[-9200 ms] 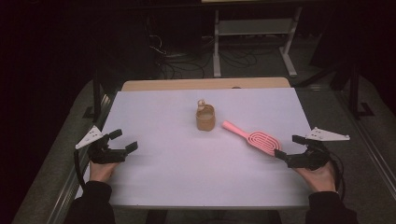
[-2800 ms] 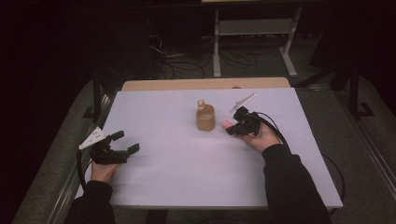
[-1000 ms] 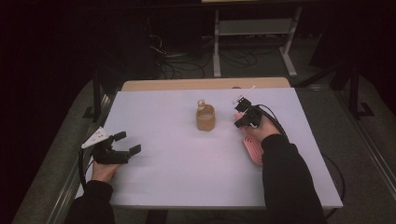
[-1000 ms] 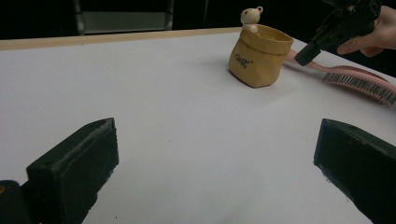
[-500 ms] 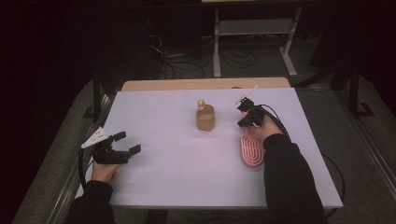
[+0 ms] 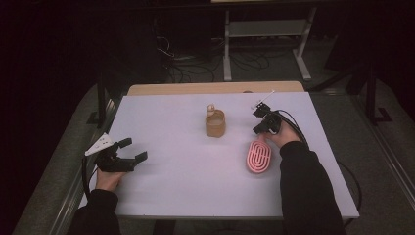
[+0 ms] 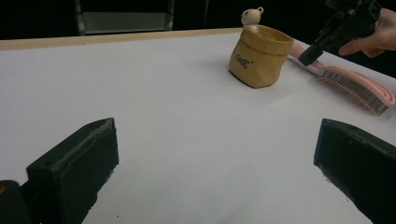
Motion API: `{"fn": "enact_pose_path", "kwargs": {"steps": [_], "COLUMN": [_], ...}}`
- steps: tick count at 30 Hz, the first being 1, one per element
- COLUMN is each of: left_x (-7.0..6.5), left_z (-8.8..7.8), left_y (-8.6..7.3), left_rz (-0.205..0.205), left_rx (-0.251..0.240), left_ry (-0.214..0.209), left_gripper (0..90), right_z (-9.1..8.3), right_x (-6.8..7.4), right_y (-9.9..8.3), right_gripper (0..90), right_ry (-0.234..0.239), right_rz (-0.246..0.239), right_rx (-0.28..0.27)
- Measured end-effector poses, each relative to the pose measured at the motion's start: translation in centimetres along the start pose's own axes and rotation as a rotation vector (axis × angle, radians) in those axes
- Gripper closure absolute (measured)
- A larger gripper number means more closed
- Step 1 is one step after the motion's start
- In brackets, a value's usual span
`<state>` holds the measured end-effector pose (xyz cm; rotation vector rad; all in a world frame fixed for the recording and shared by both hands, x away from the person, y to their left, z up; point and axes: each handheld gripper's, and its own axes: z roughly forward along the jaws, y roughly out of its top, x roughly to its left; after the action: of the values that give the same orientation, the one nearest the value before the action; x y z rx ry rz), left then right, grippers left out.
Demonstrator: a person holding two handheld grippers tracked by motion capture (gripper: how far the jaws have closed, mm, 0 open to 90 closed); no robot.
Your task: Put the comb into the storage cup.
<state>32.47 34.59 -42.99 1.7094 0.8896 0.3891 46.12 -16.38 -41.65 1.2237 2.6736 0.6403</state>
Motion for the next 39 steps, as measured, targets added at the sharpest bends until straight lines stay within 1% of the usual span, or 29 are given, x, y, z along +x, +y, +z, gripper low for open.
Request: {"fn": "enact_pose_path", "kwargs": {"steps": [6,11,16,17,23,26,32,39], "left_x": [0.0,0.0,0.0,-0.1,-0.1,-0.1,-0.1,-0.2], "left_z": [0.0,0.0,0.0,0.0,-0.1,-0.1,-0.1,-0.1], "left_y": [0.0,0.0,0.0,0.0,0.0,0.0,0.0,0.0], "left_rz": [-0.003,-0.001,-0.002,0.001,0.003,0.001,0.002,0.007], "left_rx": [-0.003,-0.001,0.002,0.005,0.0,-0.003,0.005,-0.004], "left_ry": [0.0,0.001,0.002,0.002,0.006,0.006,0.005,0.014], "left_gripper": [0.0,0.0,0.0,0.0,0.0,0.0,0.0,0.0], "right_z": [-0.1,-0.4,-0.9,-1.1,-1.7,-2.0,-2.4,-2.7], "right_x": [-0.7,-1.3,-1.5,-1.7,-1.8,-1.9,-1.7,-1.4], "right_y": [-1.0,-1.8,-2.6,-3.2,-4.2,-4.9,-6.0,-7.3], "right_gripper": [88.9,88.8,88.8,88.9,88.8,88.8,88.9,88.8], "right_ry": [-0.001,-0.009,-0.004,-0.003,-0.009,0.001,0.011,0.016], "right_rz": [0.027,0.039,0.047,0.05,0.045,0.052,0.048,0.04], "right_rx": [0.001,0.0,-0.009,-0.021,-0.035,-0.053,-0.048,-0.043]}}
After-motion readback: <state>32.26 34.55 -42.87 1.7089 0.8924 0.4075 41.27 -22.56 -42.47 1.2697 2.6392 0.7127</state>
